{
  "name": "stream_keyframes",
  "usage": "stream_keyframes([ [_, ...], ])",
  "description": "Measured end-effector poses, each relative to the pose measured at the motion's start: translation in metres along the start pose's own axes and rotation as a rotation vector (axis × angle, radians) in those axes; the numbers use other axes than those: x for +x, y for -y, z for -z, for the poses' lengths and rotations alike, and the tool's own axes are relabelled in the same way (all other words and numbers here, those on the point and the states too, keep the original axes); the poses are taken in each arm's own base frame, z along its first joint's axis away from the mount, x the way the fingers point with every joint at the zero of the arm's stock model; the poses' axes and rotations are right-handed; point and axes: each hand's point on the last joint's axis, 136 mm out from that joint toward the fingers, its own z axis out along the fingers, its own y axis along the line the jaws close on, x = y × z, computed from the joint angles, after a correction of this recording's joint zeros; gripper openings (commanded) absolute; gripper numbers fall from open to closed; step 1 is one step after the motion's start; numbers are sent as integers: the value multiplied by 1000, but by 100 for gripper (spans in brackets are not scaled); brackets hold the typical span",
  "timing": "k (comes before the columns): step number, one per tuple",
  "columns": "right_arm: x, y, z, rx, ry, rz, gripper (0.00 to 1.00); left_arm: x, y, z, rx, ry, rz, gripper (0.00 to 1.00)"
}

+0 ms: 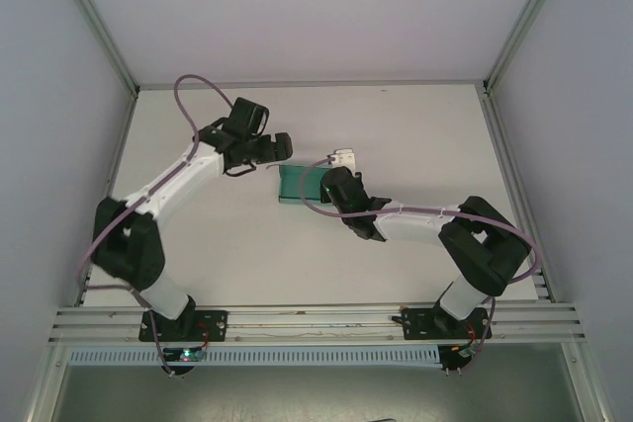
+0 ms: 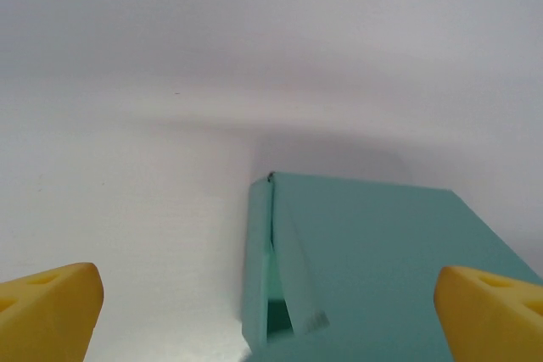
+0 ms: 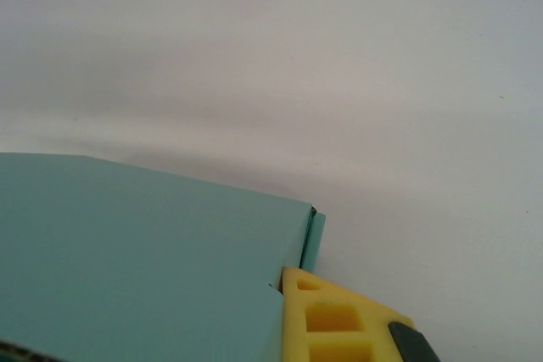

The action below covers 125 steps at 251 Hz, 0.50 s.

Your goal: Assemble paper box

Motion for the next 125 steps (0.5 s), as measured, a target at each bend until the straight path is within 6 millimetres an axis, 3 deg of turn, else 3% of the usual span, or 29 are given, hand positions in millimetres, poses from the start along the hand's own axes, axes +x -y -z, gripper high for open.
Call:
stream_keyframes([
  [12, 1, 0, 0, -4, 1, 0, 0, 1, -3, -15, 1, -31, 16, 100],
  [54, 5, 0, 0, -13, 7, -4, 1, 28, -3, -57, 41, -167, 47, 84],
  [91, 16, 0, 2, -16, -8, 11, 9, 31, 5, -64, 93, -177, 57, 73],
  [125, 28, -1, 5, -21, -29, 30, 13, 39, 6, -68, 133, -175, 62, 71],
])
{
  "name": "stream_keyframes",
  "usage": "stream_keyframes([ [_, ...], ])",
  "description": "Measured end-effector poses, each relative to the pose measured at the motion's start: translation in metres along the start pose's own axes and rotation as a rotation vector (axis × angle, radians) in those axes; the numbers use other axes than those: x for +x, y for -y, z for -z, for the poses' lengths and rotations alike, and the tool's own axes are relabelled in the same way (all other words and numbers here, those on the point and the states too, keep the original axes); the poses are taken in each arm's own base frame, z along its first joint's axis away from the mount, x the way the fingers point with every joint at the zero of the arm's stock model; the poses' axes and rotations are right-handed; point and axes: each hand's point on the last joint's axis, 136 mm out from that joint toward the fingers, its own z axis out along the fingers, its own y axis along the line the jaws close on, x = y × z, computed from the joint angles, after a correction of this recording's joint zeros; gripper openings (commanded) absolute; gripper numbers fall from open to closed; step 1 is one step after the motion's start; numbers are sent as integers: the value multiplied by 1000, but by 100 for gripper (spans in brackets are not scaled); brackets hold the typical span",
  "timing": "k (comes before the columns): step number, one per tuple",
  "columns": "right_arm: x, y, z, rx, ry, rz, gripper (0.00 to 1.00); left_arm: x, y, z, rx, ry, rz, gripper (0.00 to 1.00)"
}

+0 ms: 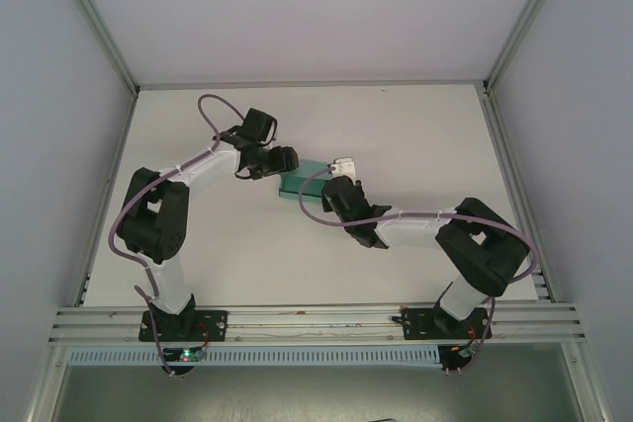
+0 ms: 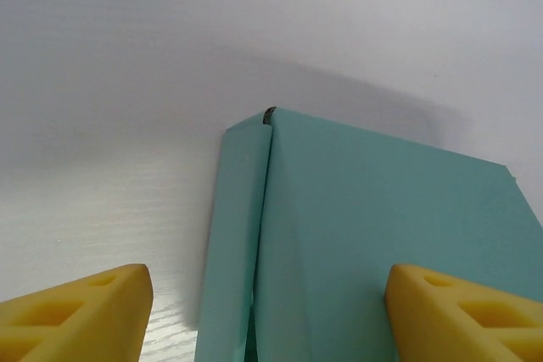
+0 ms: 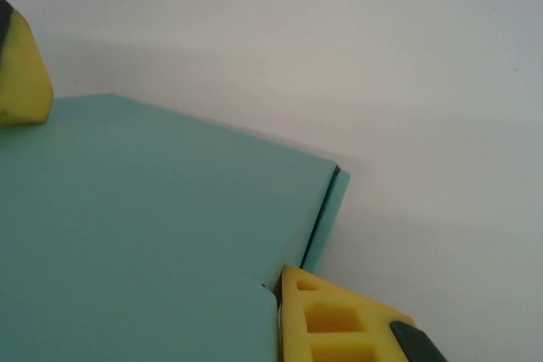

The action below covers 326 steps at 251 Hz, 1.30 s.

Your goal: Assemble paper box

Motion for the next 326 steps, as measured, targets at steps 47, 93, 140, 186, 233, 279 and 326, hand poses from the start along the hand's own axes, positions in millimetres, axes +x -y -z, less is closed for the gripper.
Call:
stream_keyframes([
  [47, 42, 5, 11, -21, -104, 83, 48, 4, 0, -6, 27, 0, -8, 71],
  [93, 56, 8, 33, -92, -147, 122, 70, 13, -7, -15, 16, -31, -7, 69],
  [140, 44, 4, 55, -174, -119, 123, 89, 15, -6, -18, 33, -45, -24, 67],
  [186, 35, 10, 57, -218, -137, 67, 98, 18, -5, -30, 56, -66, -37, 61],
  [233, 14, 34, 42, -205, -161, -89, 98, 16, -1, -35, 88, -67, -46, 50],
  [279, -4, 43, 23, -214, -187, -231, 98, 13, 3, -36, 142, -64, -38, 44],
  [326, 0, 48, 1, -239, -278, -366, 98, 13, -2, -34, 288, -65, 42, 33],
])
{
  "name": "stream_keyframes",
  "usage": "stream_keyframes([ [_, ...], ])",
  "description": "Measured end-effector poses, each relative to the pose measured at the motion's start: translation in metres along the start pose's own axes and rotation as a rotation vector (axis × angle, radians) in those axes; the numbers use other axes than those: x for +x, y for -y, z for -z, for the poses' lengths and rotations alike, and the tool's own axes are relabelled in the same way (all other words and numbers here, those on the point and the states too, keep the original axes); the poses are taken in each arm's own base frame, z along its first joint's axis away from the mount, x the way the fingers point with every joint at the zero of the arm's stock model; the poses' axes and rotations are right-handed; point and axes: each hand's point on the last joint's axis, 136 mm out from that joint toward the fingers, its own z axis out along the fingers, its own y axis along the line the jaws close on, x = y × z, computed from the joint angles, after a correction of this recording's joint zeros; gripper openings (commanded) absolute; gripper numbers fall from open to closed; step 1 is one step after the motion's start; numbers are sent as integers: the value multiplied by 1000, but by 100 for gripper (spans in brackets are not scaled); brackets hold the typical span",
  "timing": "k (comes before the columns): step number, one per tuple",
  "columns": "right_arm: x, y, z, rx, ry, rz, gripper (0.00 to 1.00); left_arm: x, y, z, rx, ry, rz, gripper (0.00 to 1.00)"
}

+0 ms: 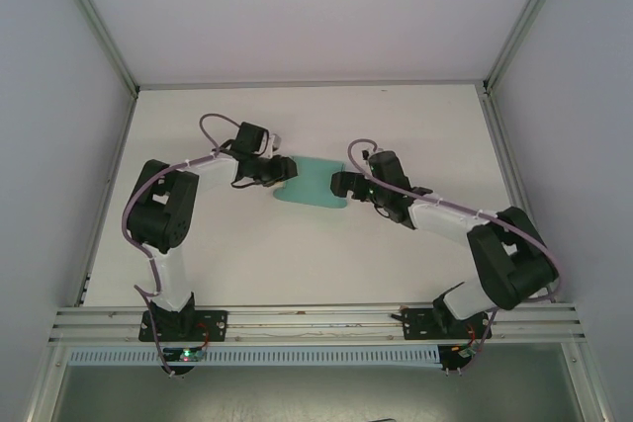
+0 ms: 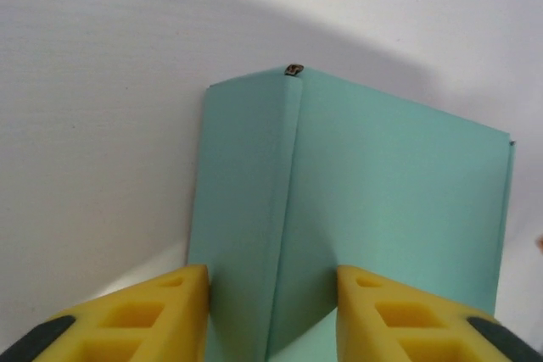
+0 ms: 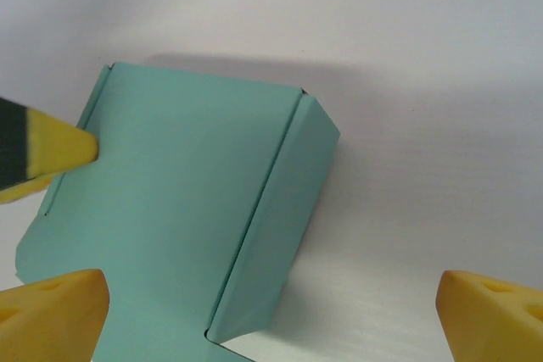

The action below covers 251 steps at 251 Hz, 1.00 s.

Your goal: Assemble paper box

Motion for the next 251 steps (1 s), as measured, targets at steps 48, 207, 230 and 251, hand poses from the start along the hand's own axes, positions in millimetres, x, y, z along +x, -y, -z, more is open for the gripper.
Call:
stream_keyframes([
  [48, 3, -2, -23, -61, -95, -110, 98, -1, -6, 8, 117, 6, 78, 25],
  [207, -14, -28, -72, -356, -200, -347, 59, 0, -10, 13, 162, 8, 76, 29],
  [230, -19, -30, -70, -398, -195, -389, 55, 0, -9, 15, 159, 14, 57, 43],
  [251, -22, -34, -67, -430, -189, -394, 46, 1, -8, 20, 146, 25, 29, 58],
])
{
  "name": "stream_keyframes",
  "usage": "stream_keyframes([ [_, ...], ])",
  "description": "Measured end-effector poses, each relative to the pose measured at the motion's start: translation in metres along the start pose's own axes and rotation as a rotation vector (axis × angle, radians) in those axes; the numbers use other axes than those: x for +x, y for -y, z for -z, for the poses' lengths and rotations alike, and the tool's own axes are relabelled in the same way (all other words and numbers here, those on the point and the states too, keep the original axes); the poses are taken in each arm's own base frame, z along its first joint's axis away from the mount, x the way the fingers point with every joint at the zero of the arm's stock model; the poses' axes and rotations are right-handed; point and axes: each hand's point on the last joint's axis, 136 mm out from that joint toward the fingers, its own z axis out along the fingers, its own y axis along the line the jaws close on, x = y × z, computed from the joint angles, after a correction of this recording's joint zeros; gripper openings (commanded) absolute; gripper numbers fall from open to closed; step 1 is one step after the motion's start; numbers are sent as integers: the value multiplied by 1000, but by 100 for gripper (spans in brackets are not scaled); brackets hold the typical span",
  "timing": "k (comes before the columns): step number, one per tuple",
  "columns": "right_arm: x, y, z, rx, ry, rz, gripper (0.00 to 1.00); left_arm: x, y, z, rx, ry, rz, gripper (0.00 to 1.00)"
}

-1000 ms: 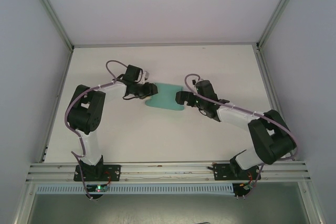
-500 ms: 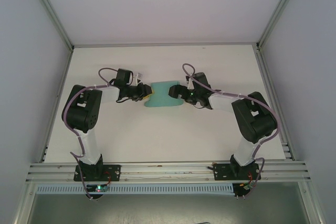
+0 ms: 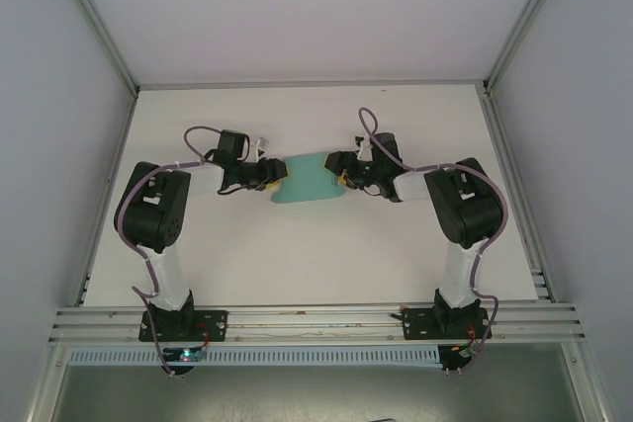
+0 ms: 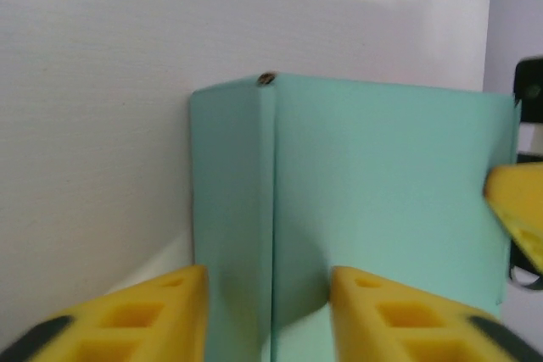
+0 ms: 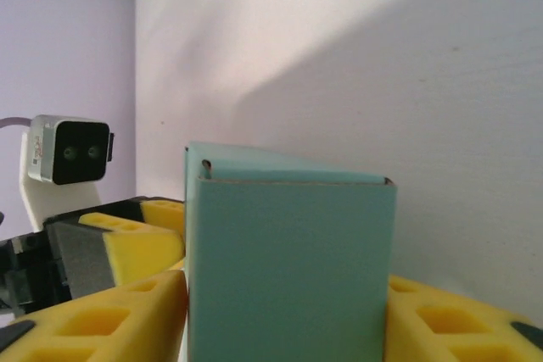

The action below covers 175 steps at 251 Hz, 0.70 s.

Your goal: Assemble paper box

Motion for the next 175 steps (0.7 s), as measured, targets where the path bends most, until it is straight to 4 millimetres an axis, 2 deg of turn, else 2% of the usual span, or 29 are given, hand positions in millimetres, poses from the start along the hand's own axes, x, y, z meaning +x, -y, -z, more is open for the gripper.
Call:
stream_keyframes([
  [15, 2, -2, 2, -11, -3, -7, 43, -1, 4, 4, -10, 9, -26, 75],
  [28, 4, -5, 5, -18, -5, -14, 37, -2, 11, 11, -13, 19, -56, 81],
  [45, 5, -9, 11, -25, -5, -22, 37, -5, 27, 20, -19, 35, -121, 100],
  [77, 1, -22, 25, -41, 11, -20, 38, -13, 77, 42, -54, 101, -348, 100],
  [98, -4, -28, 37, -40, 19, -47, 40, -8, 116, 58, -96, 162, -560, 100],
  [113, -8, -30, 46, -34, 27, -83, 38, 4, 143, 65, -133, 193, -733, 100],
  [136, -12, -27, 60, -19, 26, -160, 37, 36, 181, 65, -152, 176, -1027, 100],
  [152, -11, -24, 68, -9, 13, -231, 36, 60, 193, 59, -173, 134, -1216, 100],
  [175, -11, -18, 77, -10, -8, -340, 35, 89, 187, 46, -222, 49, -1444, 100],
])
